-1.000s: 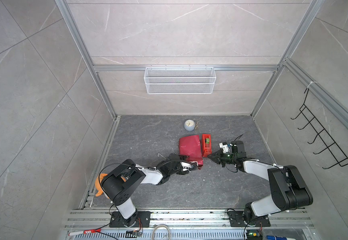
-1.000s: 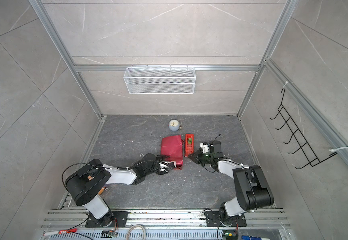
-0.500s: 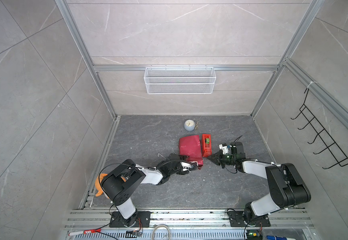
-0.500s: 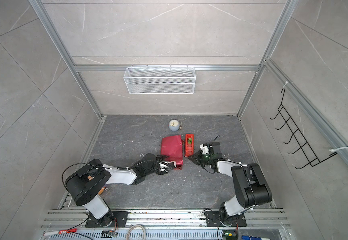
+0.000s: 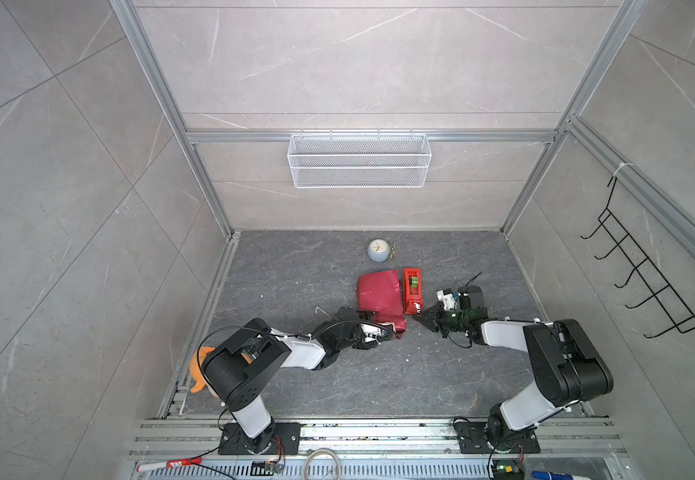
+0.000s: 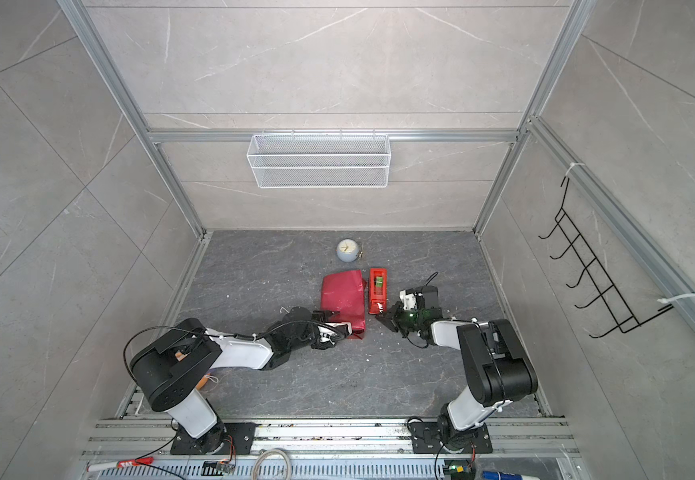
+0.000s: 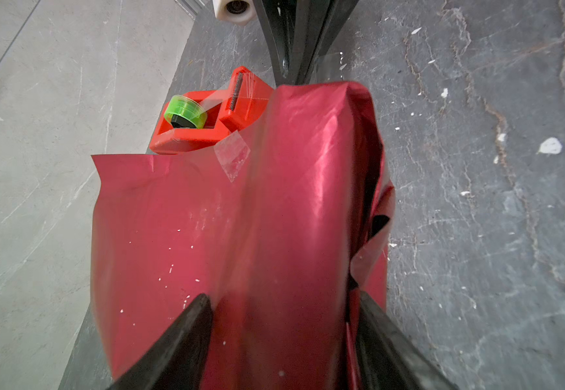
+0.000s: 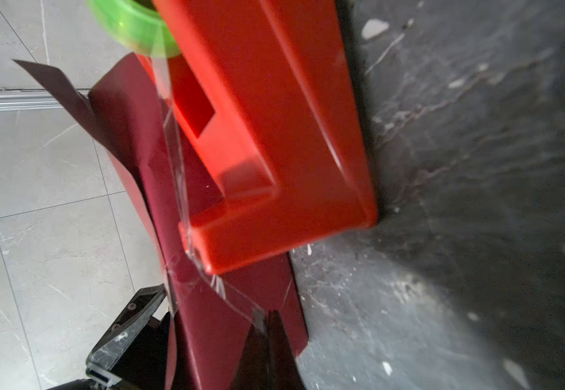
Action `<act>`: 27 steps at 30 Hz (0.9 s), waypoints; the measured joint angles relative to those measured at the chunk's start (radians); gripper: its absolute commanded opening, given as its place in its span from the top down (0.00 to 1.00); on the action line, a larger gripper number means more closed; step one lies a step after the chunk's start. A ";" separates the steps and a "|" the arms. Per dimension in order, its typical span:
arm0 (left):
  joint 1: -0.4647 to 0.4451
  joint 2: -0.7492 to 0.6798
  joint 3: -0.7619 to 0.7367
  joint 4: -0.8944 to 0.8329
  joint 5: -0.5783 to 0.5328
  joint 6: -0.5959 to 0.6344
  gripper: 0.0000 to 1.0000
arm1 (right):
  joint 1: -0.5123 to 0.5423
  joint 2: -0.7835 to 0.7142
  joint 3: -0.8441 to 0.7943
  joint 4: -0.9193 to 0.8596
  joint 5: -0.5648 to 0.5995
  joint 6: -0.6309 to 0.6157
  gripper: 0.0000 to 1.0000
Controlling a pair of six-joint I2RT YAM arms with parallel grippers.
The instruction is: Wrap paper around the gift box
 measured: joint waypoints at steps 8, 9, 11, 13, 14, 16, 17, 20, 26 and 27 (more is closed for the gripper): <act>0.000 0.000 0.000 0.000 0.000 0.000 0.33 | -0.006 0.063 0.039 -0.001 0.021 -0.063 1.00; 0.000 0.000 0.000 0.000 0.000 0.000 0.33 | -0.009 0.066 0.044 -0.005 0.024 -0.074 1.00; 0.000 0.000 0.000 0.000 0.000 0.000 0.33 | -0.013 0.071 0.053 -0.017 0.027 -0.094 1.00; 0.000 0.000 0.000 0.000 0.000 0.000 0.33 | -0.019 0.071 0.061 -0.035 0.031 -0.117 1.00; 0.000 0.000 0.000 0.000 0.000 0.000 0.33 | -0.021 0.071 0.066 -0.045 0.034 -0.127 1.00; 0.000 0.000 0.000 0.000 0.000 0.000 0.33 | -0.025 0.072 0.079 -0.071 0.040 -0.149 1.00; 0.000 0.000 0.000 0.000 0.000 0.000 0.33 | -0.026 0.073 0.085 -0.081 0.043 -0.157 1.00; 0.000 0.000 0.000 0.000 0.000 0.000 0.33 | -0.030 0.084 0.097 -0.132 0.065 -0.184 1.00; 0.000 0.001 0.000 0.001 0.000 0.000 0.33 | -0.042 0.107 0.106 -0.209 0.076 -0.220 1.00; 0.000 0.001 0.000 0.001 0.000 0.000 0.33 | -0.042 0.105 0.105 -0.213 0.075 -0.223 1.00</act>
